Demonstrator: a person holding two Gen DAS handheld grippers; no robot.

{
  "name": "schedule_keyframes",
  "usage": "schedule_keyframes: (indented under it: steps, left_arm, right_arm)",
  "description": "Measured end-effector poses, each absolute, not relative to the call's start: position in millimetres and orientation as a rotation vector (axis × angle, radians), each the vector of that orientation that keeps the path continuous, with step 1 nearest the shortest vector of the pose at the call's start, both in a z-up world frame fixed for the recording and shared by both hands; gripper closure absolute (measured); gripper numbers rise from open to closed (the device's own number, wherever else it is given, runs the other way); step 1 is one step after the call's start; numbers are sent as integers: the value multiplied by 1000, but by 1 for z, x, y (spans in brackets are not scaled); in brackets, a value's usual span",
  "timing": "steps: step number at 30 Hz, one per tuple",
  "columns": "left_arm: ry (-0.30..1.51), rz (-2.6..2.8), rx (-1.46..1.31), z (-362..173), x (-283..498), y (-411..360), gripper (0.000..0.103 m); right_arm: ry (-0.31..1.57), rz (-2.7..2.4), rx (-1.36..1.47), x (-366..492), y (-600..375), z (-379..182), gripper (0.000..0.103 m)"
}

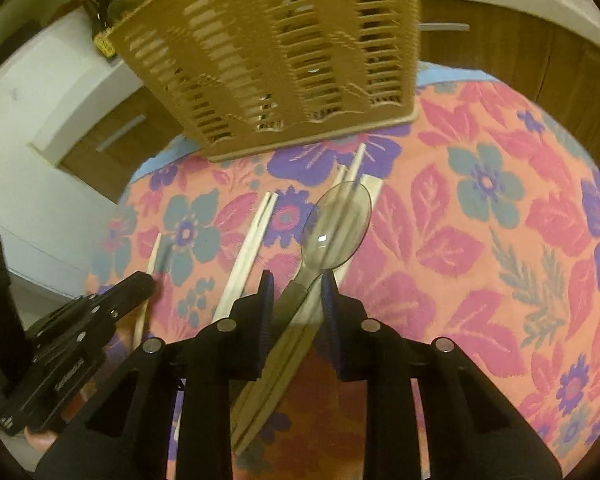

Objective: Organize utensils
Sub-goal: 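Grasp a wooden chopstick with the left tool while the right tool grasps a clear spoon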

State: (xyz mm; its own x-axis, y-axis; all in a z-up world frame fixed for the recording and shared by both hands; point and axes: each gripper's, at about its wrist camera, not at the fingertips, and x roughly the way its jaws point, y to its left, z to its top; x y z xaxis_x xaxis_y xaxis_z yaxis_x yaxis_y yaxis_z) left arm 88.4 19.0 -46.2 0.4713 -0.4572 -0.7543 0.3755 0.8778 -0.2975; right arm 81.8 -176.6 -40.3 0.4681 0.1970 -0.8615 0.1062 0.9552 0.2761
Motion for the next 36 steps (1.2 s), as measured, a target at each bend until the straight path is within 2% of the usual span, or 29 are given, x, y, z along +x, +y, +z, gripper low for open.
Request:
schedule_keyframes:
  steps: [6,11,19,28,31,35,36]
  left_arm:
    - [950,-519,-92,-49,88,21,100]
    - [952,-523,-94,-51,87,23,100]
    - [986,-540,-94,-54,85,20,100]
    - [990,-518,-52,-53,79,14,99]
    - [1002,-526,-41,-53,77,16,95]
    - [1005,-512,41,-49,67,14,80]
    - [1006,-509,62,-49,65,13,79]
  right_arm:
    - [1094,9,184,94,-162,-38,92]
    - [1087,68,159,97,-162,-34,102]
    - [1108,165,307,73,-202,-29,102]
    - [1130,185,313,36,-235,-32,102]
    - [1137,184,298,21,-244,-32,102]
    - [1126,160,313,9,-261,-33,102]
    - [1121,151,321,7,-268,-33,102]
